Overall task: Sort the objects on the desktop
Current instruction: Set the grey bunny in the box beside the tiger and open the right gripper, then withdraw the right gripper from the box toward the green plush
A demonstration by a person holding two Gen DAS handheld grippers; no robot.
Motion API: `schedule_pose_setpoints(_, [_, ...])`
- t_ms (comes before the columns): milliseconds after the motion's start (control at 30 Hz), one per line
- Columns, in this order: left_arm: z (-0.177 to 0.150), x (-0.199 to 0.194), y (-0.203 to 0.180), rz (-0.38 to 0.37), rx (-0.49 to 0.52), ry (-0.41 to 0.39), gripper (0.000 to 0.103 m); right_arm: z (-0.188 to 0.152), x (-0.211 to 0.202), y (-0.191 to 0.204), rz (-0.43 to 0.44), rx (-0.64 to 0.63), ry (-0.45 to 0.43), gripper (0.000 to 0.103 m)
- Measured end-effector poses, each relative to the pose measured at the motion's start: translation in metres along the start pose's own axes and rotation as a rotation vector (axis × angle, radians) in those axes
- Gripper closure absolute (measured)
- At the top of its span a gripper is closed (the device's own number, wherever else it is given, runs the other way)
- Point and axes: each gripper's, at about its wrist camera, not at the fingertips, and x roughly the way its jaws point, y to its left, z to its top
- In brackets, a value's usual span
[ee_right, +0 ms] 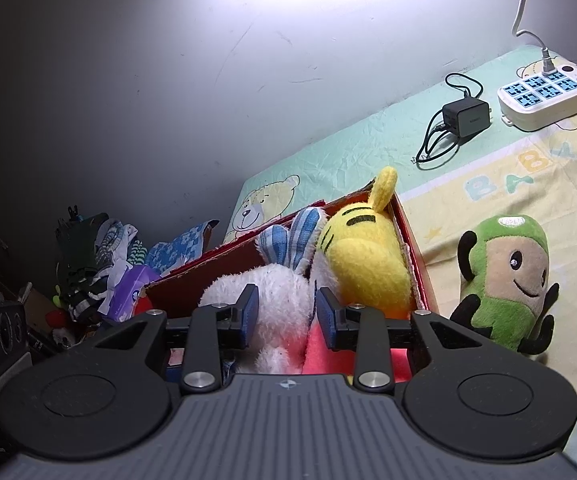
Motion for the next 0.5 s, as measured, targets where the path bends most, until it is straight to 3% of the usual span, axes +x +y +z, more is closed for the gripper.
schedule_pose_setpoints(500, [-0.002,-0.011,0.001,0.058,-0.022,-0.014,0.003,-0.002,-0.013,0.0,0.01,0.015,-0.011,0.064])
